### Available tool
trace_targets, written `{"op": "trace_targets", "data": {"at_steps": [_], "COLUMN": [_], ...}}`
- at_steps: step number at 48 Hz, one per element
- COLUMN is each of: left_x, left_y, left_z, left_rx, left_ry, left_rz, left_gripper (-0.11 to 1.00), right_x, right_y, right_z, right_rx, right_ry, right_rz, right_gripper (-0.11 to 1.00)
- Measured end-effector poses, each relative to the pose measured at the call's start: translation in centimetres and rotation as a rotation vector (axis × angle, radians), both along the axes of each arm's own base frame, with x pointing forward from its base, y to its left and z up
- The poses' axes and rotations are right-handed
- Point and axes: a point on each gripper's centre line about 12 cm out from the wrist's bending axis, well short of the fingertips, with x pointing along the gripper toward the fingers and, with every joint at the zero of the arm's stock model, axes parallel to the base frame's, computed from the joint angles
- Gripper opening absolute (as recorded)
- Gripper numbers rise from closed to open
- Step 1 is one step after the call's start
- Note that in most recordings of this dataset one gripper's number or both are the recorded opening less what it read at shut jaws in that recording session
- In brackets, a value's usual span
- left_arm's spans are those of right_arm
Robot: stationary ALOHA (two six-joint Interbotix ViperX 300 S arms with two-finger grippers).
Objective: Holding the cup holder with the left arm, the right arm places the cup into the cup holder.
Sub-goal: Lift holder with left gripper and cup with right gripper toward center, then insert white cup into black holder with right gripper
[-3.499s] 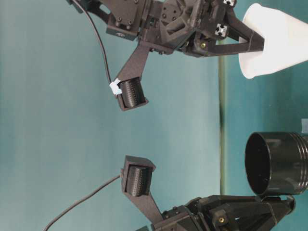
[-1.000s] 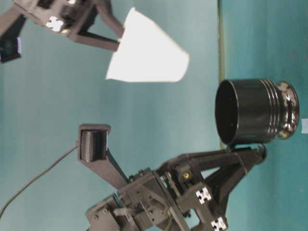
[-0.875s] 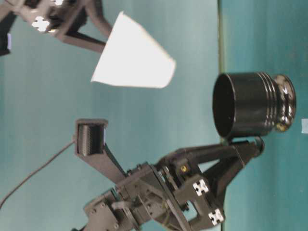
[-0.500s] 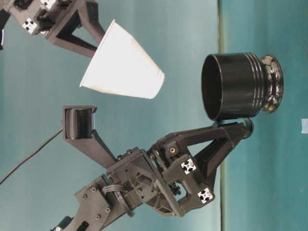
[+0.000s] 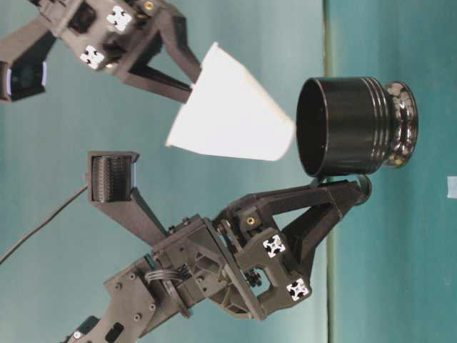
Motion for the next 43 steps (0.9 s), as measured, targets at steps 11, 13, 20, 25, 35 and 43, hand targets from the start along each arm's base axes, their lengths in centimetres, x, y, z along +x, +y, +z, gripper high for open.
{"op": "trace_targets", "data": {"at_steps": [11,13,20,25,35,43], "left_x": [0.1,0.1,0.0,0.0,0.0,0.0], "left_y": [0.0,0.0,0.0,0.0,0.0,0.0], "left_z": [0.1,0.1,0.0,0.1,0.1,0.1], "left_rx": [0.001,0.002,0.000,0.000,0.001,0.004], "left_ry": [0.003,0.005,0.009,0.009,0.009,0.008], "left_rz": [-0.001,-0.002,-0.001,-0.001,-0.002,-0.004], "left_gripper": [0.23,0.23,0.23,0.23,0.23,0.23], "right_x": [0.4,0.5,0.5,0.5,0.9,1.7], "right_y": [0.2,0.2,0.2,0.2,0.1,0.0], "right_z": [-1.2,-1.3,-1.9,-2.3,-2.7,-3.4], "right_rx": [0.006,0.004,0.010,0.010,0.004,0.005], "right_ry": [0.033,0.040,0.064,0.087,0.122,0.139], "right_rz": [0.007,0.009,0.008,0.009,0.013,0.014], "right_gripper": [0.03,0.03,0.03,0.03,0.03,0.03]}}
